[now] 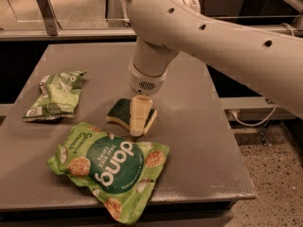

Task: Pick sponge

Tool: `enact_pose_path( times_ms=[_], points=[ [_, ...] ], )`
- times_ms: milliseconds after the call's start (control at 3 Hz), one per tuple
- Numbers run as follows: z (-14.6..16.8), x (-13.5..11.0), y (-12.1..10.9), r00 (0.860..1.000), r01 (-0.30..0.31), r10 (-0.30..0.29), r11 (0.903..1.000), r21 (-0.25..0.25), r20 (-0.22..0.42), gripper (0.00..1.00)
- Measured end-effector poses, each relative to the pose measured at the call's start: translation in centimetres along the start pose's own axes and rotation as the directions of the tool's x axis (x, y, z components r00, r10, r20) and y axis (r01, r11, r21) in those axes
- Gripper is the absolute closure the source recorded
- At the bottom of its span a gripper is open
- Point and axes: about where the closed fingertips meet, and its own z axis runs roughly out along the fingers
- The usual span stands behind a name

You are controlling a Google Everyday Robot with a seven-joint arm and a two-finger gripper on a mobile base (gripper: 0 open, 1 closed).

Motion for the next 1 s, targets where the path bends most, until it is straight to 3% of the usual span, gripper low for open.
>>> enact_pose_path(
  times_ms=[667,1000],
  points=[
    [1.3,1.0,-1.0,0.999,-0.028,0.028,0.9996,0.001,-0.019,0.00],
    [2.5,1.8,-1.9,0.998,-0.049,0.049,0.9988,0.002,-0.030,0.18]
  ],
)
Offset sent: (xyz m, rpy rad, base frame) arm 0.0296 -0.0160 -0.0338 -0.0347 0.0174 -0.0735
